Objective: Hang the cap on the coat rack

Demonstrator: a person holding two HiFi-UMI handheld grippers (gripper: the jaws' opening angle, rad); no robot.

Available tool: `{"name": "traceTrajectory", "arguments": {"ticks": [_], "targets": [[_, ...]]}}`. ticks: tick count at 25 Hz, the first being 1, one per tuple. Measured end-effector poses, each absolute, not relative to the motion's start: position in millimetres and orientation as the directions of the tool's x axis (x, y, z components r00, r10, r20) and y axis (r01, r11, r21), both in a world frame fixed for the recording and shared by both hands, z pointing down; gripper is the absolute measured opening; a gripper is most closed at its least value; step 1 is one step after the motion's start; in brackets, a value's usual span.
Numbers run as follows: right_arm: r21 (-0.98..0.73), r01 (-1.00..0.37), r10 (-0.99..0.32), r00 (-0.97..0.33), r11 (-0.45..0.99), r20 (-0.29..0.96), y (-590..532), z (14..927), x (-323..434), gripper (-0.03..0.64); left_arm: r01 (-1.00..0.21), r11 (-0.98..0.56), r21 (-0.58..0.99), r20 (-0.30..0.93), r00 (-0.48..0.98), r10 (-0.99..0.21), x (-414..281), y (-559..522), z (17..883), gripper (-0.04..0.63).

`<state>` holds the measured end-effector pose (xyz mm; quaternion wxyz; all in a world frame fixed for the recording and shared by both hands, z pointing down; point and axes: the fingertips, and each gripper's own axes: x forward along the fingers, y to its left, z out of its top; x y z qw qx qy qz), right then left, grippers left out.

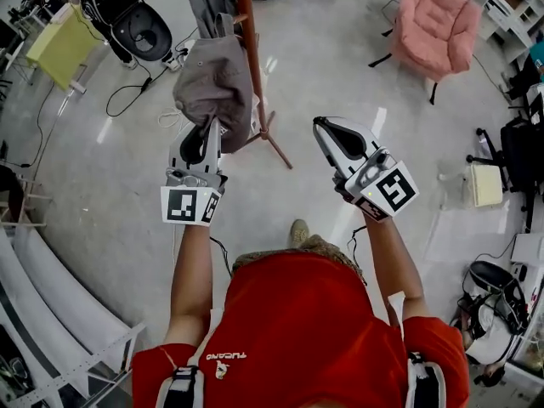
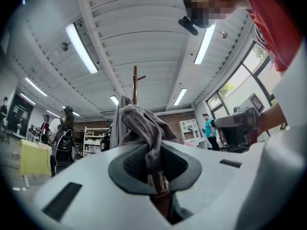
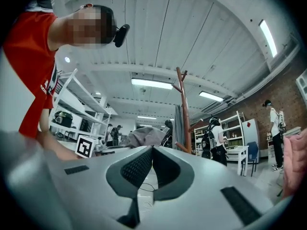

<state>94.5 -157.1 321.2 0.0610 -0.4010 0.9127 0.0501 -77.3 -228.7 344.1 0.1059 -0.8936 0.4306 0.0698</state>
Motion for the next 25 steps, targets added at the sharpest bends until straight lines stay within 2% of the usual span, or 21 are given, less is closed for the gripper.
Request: {"name": "traceTrajectory", "arguments": {"ticks": [9, 18, 25], "targets": [[0.037, -0.708, -0.695, -0.701, 0.705, -0.157, -199, 329, 159, 0.023, -0.870, -0.478, -0.123, -0.146, 0.492, -0.858, -39, -282, 381, 0.043], [0.038, -0.705, -0.697, -0.707, 0.708, -0.116, -219, 338, 169, 0.023, -0.861, -0.494, -0.117, -0.098, 0.505, -0.857, -18, -325, 418, 0.043], [0.000, -0.723, -0.719, -0.686, 0.690, -0.112, -232, 351, 165, 0.023, -0.870, -0.493, -0.015, -0.054, 0.493, -0.868, -18, -355, 455, 0.049]]}}
